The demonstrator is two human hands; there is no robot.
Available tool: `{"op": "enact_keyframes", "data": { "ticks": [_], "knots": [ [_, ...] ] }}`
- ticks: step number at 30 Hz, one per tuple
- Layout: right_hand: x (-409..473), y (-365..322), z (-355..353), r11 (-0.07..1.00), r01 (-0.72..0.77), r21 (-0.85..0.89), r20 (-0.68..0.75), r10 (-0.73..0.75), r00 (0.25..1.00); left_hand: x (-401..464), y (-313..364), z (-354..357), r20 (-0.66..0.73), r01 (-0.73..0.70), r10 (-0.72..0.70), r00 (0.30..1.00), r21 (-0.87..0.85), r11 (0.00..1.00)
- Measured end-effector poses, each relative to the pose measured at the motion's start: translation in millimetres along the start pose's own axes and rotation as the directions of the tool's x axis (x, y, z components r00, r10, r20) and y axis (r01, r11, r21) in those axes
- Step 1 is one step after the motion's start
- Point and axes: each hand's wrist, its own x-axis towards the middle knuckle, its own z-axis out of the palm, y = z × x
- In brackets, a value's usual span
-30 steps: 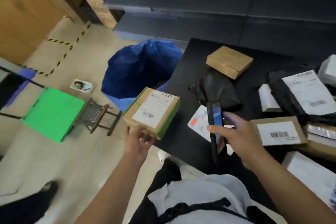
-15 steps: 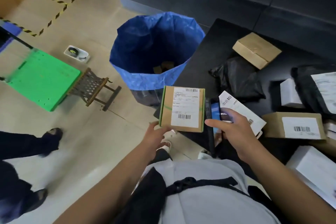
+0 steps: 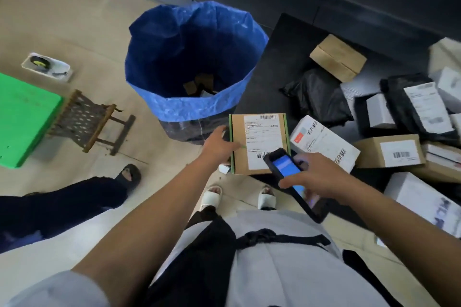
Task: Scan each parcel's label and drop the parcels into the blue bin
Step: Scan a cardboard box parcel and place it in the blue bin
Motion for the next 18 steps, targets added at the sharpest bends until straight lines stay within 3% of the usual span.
{"op": "enact_keyframes", "data": {
  "ticks": [2,5,10,18],
  "knots": [
    [-5.6,-6.6,-5.6,0.966,-0.059,-0.25,0.052,0.074,0.996,3.4,-1.3,-1.1,0.04,0.009,-0.007,0.999,-0.039,0.999],
    [-15.5,-17.9,-14.2,0.885,-0.137,-0.445,0.059,0.182,0.982,3.2,-1.9,-3.7,0.083,0.0,0.005,0.997,-0.068,0.998],
    [-22.6,-34.8,-21.0,0.822,-0.219,-0.526,-0.019,0.246,0.969,0.9,0.1,-4.8,0.094,-0.047,0.052,0.994,-0.064,0.997],
    [-20.0,-27.0,-10.7,0.82,-0.243,-0.518,-0.084,0.233,0.969,-0.7,3.2,-6.6,0.126,-0.057,0.065,0.99,-0.07,0.996]
  ]
}}
